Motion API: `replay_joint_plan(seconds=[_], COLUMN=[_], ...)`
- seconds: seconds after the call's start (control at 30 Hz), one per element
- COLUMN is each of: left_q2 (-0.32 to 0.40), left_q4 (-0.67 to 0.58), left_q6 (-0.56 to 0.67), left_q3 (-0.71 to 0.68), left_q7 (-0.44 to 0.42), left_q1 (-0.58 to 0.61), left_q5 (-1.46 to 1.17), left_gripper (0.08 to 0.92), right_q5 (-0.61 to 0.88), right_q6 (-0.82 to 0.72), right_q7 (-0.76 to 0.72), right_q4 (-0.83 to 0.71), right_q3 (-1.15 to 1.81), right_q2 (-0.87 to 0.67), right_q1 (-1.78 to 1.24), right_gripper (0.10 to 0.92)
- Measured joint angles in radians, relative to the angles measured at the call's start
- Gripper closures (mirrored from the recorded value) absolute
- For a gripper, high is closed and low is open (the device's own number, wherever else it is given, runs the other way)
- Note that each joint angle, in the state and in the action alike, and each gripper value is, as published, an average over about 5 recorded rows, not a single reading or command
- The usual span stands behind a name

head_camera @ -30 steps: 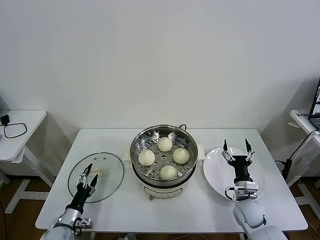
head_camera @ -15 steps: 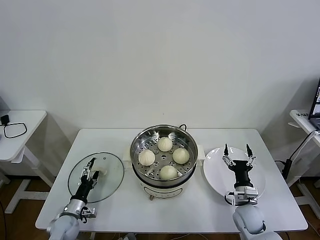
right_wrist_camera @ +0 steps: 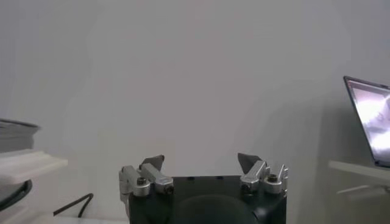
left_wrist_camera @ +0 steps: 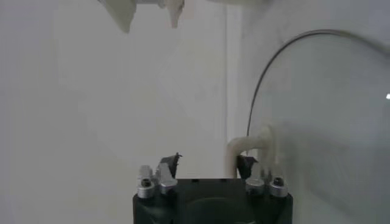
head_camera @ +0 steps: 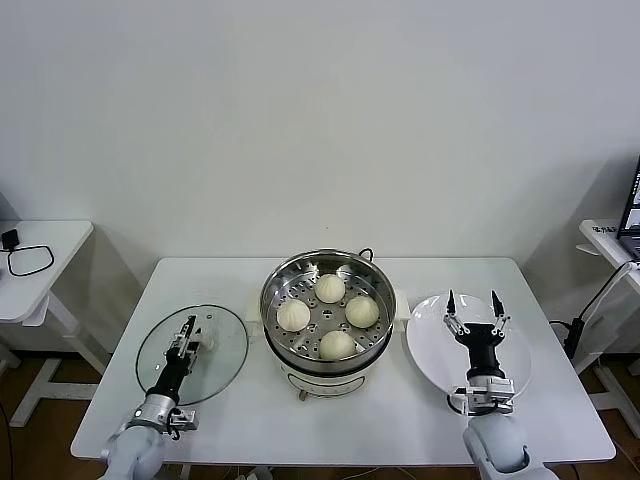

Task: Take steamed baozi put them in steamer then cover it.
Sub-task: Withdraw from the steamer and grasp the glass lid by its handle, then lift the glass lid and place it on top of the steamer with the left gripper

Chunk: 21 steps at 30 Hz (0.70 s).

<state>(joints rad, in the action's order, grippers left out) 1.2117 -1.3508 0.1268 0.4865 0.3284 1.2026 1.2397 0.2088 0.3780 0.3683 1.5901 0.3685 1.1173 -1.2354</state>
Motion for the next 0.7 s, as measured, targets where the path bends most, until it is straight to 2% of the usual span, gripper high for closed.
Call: replay_joint_plan(seconds=[0.33,0.53,0.7], left_q2=[-0.01,-0.027,-0.054], left_q4=[-0.03,-0.112,-0.237], left_q6=[-0.015,-0.028,-0.048], left_q3=[0.011,0.039,0.071], left_q7=[-0.003,-0.007,-0.026], left_q1=[0.013,0.039,0.064], left_q5=[-0.035,-0.072,-0.102], left_gripper=[0.78,0.805,0.805], right_q5=[-0.007,-0.008,-0.008], right_q6=[0.002,0.003,0.004], right_q7=[0.0,0.0,-0.002], right_q4=[0.008,0.013,0.018], right_q3=[0.01,0.016,0.023], right_q2=[0.009,0.011,0.015], right_q1=[0.0,-0.002,-0.005], right_gripper=[0.203,0.203,0.203])
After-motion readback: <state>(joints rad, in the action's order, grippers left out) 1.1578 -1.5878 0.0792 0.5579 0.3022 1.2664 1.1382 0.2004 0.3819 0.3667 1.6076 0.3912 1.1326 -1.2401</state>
